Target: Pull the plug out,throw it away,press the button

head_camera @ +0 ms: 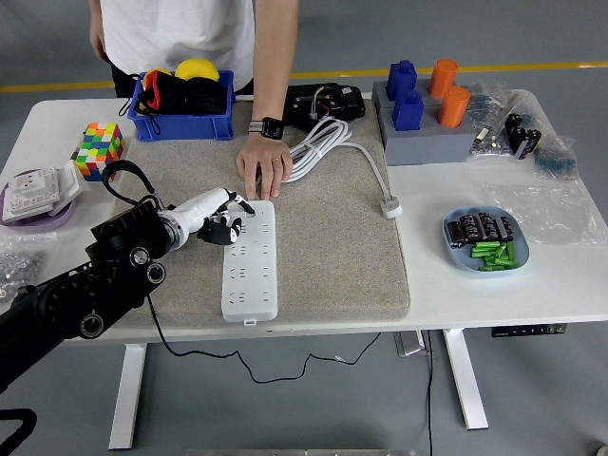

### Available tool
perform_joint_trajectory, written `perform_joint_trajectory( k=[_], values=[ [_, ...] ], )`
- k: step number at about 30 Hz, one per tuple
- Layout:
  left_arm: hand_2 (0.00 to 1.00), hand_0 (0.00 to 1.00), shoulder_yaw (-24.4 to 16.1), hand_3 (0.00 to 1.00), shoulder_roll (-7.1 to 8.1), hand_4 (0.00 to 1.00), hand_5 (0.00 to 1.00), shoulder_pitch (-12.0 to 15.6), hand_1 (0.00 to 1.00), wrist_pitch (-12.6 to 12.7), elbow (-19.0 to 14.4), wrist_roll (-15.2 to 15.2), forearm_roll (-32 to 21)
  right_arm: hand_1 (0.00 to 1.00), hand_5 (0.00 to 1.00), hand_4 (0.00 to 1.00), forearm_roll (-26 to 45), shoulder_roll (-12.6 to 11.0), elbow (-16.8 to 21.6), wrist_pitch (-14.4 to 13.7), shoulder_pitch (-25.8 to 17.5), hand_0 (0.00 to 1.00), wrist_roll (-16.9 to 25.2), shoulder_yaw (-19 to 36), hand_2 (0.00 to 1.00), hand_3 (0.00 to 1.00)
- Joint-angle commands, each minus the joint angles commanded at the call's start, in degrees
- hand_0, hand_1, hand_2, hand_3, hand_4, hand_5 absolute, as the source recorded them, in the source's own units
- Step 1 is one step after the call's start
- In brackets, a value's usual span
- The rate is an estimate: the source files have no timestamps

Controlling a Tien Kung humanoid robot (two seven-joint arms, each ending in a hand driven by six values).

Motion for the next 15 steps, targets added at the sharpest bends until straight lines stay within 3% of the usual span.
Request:
perform_joint_trajectory(
  k=[9,15],
  values=[
    [0.145,0.022,-4.51,0.679,0.65,0.230,0.002,0.25,0.037,1.30,-4.37,-1.63,1.84,0.678,0.581,0.741,-0.08,0.00,-0.04,-0.02,-0.04,0.728,0.00,0.17,0.659,0.641],
    [0.148,0.033,-10.93,0.682,1.52,0.254,0.002,2.54,0.057,2.92,-10.03,-4.26,4.02,0.677,0.581,0.742,-0.21,0.14,0.01,0.00,0.02,0.728,0.01,0.24,0.658,0.641]
  ],
)
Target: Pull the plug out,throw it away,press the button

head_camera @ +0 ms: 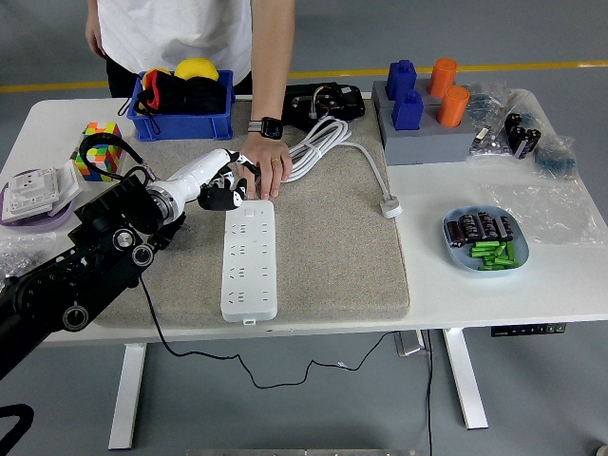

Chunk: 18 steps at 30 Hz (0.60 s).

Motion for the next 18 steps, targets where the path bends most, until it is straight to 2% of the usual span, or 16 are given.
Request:
perform_joint_trajectory(
  k=[1,2,7,8,13,14,18],
  values=[
    [0.148,0.033,-0.81,0.682,0.05,0.254,0.002,0.44,0.057,0.44,-0.34,-0.47,0.45,0.677,0.581,0.742,-0.01,0.01,-0.02,0.00,0.00,0.728,0.00,0.00,0.658,0.641],
    [0.317,0.181,-1.98,0.705,0.16,0.549,0.002,1.12,0.204,1.06,-0.75,-1.14,1.00,0.678,0.582,0.742,-0.02,0.05,-0.05,0.00,-0.01,0.728,-0.01,-0.01,0.658,0.641],
    [0.317,0.181,-9.01,0.705,0.83,0.549,0.002,4.73,0.204,4.43,-1.19,-5.27,2.62,0.678,0.582,0.742,-0.12,0.02,-0.01,0.01,0.12,0.728,0.00,0.04,0.658,0.641],
    [0.642,0.612,-10.19,0.783,0.97,0.652,0.002,5.35,0.686,5.06,-1.05,-6.07,2.64,0.678,0.582,0.742,-0.16,0.00,0.02,0.00,0.14,0.728,0.01,0.11,0.659,0.641],
    [0.642,0.612,-15.45,0.783,1.88,0.652,0.002,8.33,0.686,6.40,-0.39,-8.16,2.37,0.678,0.582,0.742,-0.28,-0.17,0.00,-0.05,0.36,0.728,0.03,0.43,0.659,0.641],
    [0.752,0.800,-16.43,0.818,1.93,0.670,0.010,8.98,0.817,6.71,-0.51,-8.54,2.51,0.678,0.582,0.742,-0.30,-0.19,0.00,-0.06,0.40,0.728,0.04,0.47,0.659,0.641],
    [0.752,0.800,-21.58,0.818,1.79,0.670,0.010,12.14,0.817,8.21,-1.76,-10.36,2.64,0.678,0.582,0.742,-0.31,-0.07,-0.05,-0.04,0.46,0.728,0.01,0.32,0.659,0.641]
  ],
)
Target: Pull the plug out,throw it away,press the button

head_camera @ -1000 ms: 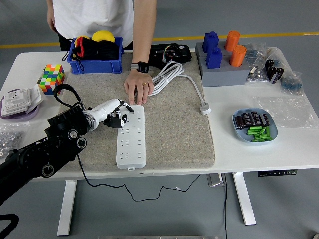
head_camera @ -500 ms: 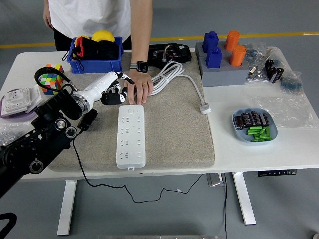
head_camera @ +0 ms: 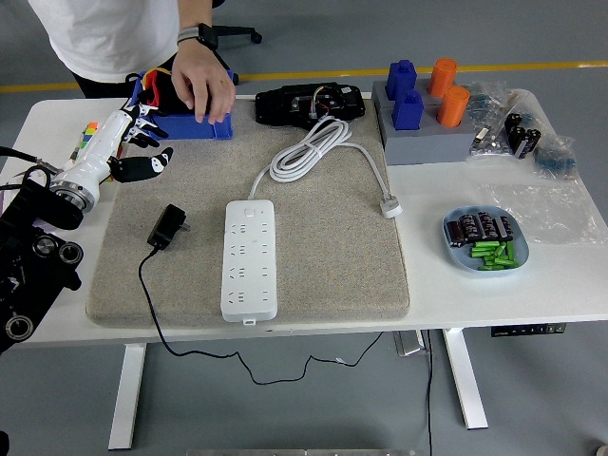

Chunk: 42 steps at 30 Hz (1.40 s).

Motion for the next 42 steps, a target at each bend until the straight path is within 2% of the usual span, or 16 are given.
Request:
perform_joint_trajectory(
  k=[1,2,6,11,13,14,27,42],
  values=[
    [0.752,0.800,-1.02,0.818,-0.09,0.670,0.010,0.55,0.817,0.31,-0.10,-0.40,-0.07,0.678,0.582,0.742,0.00,0.03,0.00,0.01,0.00,0.728,0.00,-0.07,0.659,0.641],
    [0.796,0.854,-2.17,0.819,-0.25,0.680,0.048,1.19,0.861,0.86,0.04,-1.02,-0.36,0.678,0.582,0.742,0.01,0.08,0.00,0.02,-0.02,0.728,-0.02,-0.17,0.659,0.641],
    [0.796,0.854,-5.02,0.819,-0.66,0.680,0.048,3.06,0.861,1.57,0.39,-1.79,-0.83,0.678,0.582,0.742,0.01,0.14,0.05,0.03,-0.03,0.728,-0.02,-0.36,0.659,0.641],
    [0.784,0.857,-6.72,0.822,-0.90,0.688,0.073,4.53,0.848,1.50,0.13,-1.81,-0.79,0.678,0.582,0.742,0.02,-0.14,0.06,0.01,0.09,0.728,0.00,-0.66,0.659,0.641],
    [0.784,0.857,-6.98,0.822,-0.96,0.688,0.073,4.71,0.848,1.38,0.17,-1.79,-0.74,0.678,0.582,0.742,0.05,-0.21,0.05,0.01,0.16,0.728,-0.01,-0.82,0.659,0.641],
    [0.783,0.855,-7.10,0.820,-1.02,0.689,0.105,4.75,0.843,1.40,0.28,-1.91,-0.78,0.678,0.582,0.742,0.08,-0.22,0.06,0.03,0.18,0.728,-0.01,-0.89,0.659,0.641],
    [0.781,0.853,-6.17,0.818,-0.76,0.683,0.103,4.58,0.827,1.13,1.14,-1.51,-0.43,0.678,0.582,0.742,0.09,-0.18,-0.04,0.04,0.12,0.728,-0.02,-0.88,0.660,0.641],
    [0.778,0.851,-5.99,0.818,-0.89,0.684,0.107,5.17,0.822,0.88,0.26,-1.19,-0.29,0.678,0.582,0.742,-0.03,0.05,-0.02,0.06,-0.27,0.728,-0.03,-0.52,0.659,0.642]
  ],
)
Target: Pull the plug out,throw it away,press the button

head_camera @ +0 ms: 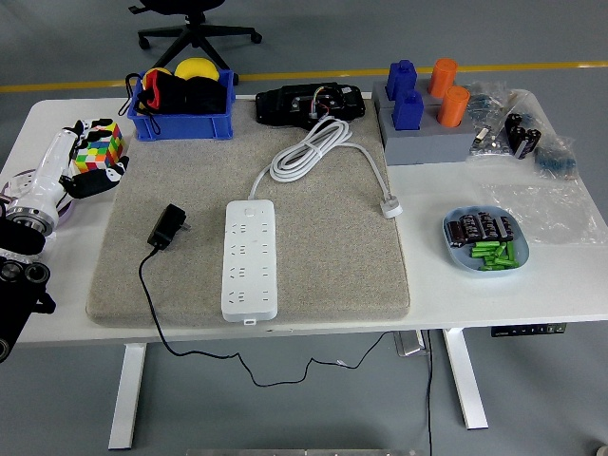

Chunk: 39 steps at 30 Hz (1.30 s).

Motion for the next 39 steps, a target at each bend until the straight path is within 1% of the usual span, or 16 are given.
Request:
perform_joint_trajectory(
  k=[4,11,20,39],
  values=[
    [0.778,0.849,0.72,0.818,0.11,0.683,0.107,-0.12,0.819,-0.43,-0.24,0.39,0.00,0.678,0.582,0.742,0.03,0.16,0.06,0.01,0.03,0.728,0.00,0.25,0.659,0.642],
    [0.777,0.848,1.15,0.818,-0.13,0.683,0.109,0.11,0.816,-0.63,-0.79,0.62,-0.02,0.678,0.582,0.741,-0.02,0.40,0.01,0.03,0.03,0.728,-0.03,0.44,0.659,0.642],
    [0.775,0.847,1.28,0.818,-0.45,0.680,0.113,0.45,0.810,-0.76,-1.21,0.77,-0.01,0.678,0.583,0.741,-0.09,0.39,0.07,0.05,0.01,0.728,-0.02,0.57,0.660,0.642],
    [0.773,0.845,1.43,0.814,-0.50,0.678,0.113,0.31,0.807,-0.82,-1.41,0.56,-0.73,0.679,0.586,0.740,-0.12,0.38,0.04,0.07,0.16,0.728,-0.04,0.82,0.660,0.643]
  ],
)
